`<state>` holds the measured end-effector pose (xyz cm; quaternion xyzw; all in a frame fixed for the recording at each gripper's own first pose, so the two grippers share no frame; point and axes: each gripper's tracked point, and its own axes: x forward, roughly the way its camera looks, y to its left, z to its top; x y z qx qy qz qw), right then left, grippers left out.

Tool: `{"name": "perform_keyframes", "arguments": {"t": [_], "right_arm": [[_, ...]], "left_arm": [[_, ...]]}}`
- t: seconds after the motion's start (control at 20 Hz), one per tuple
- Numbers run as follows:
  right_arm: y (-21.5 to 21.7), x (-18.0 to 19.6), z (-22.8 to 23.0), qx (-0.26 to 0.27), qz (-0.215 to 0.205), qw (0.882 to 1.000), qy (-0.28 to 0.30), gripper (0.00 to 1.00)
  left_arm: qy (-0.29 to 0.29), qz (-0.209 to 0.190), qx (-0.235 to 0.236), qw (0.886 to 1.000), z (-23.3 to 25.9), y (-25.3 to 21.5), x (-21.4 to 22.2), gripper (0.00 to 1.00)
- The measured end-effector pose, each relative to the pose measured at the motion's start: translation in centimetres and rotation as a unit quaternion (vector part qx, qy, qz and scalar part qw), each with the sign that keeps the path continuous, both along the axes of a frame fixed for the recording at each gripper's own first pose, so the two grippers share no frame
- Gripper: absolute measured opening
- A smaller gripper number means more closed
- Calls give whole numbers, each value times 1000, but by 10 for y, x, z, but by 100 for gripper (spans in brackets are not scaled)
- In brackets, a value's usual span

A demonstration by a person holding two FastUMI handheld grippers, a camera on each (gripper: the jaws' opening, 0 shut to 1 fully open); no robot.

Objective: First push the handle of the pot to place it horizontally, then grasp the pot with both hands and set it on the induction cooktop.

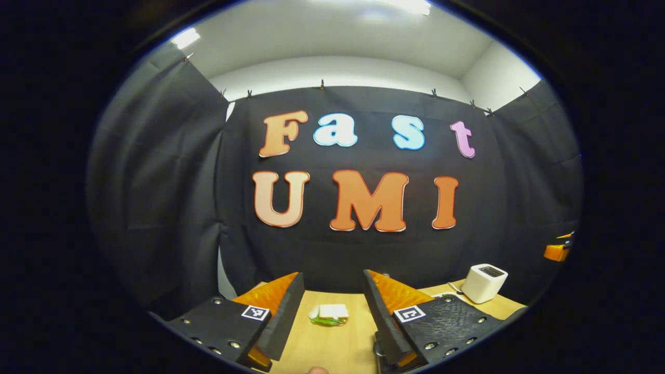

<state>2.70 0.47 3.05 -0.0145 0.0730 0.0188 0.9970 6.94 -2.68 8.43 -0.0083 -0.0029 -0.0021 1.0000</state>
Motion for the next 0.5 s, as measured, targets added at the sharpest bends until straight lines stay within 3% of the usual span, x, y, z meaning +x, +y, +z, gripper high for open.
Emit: {"name": "perform_keyframes", "arguments": {"t": [0.25, 0.5], "right_arm": [[-27, -16, 37, -12, -19, 999, -40, 94], [-43, -18, 29, 3, -24, 999, -34, 94]], "left_arm": [[-71, 10, 0, 997, 58, 8, -27, 73], [-41, -46, -17, 998, 41, -40, -30, 74]]}}
